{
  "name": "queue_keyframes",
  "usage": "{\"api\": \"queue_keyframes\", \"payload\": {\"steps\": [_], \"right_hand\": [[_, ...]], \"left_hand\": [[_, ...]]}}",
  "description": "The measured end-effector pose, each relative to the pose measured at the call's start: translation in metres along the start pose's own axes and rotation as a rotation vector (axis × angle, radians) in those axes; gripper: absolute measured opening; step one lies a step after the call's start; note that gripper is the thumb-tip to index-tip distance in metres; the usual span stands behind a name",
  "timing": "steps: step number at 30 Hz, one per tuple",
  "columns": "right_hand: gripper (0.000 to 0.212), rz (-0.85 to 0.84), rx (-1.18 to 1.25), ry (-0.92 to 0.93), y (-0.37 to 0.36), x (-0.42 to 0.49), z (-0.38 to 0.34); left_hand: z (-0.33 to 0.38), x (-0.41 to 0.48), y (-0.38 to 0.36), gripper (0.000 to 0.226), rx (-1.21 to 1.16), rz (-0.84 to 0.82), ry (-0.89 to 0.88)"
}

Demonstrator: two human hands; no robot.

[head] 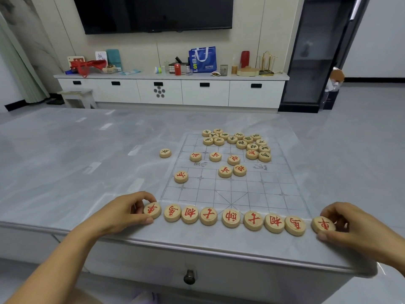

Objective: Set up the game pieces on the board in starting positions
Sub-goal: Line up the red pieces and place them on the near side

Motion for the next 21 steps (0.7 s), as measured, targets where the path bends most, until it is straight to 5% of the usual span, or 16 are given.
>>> {"api": "queue_keyframes", "payload": {"steps": [4, 8, 13, 15, 18, 21], "right_hand": [[0.04, -0.009, 0.014, 0.0, -0.008, 0.002, -0.011], [0.067, -0.087, 0.017, 0.001, -0.013, 0.0, -0.012], [0.032, -0.061, 0.001, 0.067, -0.013, 0.002, -0.014], [0.041, -0.057, 0.02, 0.064, -0.01, 0.0, -0.017], [0.09, -0.029, 0.06, 0.065, -0.008, 0.002, -0.008], [0.086, -0.031, 0.054, 0.085, -0.009, 0.002, -0.01]], "left_hand": [[0.0, 0.001, 0.0, 0.028, 0.0, -0.002, 0.005], [0.0, 0.0, 0.0, 0.028, -0.004, -0.004, 0.005], [0.003, -0.002, 0.001, 0.029, -0.003, -0.006, -0.007], [0.003, -0.002, 0.0, 0.029, 0.002, -0.012, -0.004], [0.003, -0.002, 0.0, 0.029, -0.002, -0.011, -0.001], [0.003, -0.003, 0.0, 0.03, -0.001, -0.01, -0.003]]}}
Point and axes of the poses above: each hand's wrist, its own x-axis towards the middle knuckle, its own y-axis out of the back of the hand, z = x × y, the point moved 10 cm from there along x, towards the middle knuckle, and after that the axes turned 7 degrees about y, right-handed, at the moved point
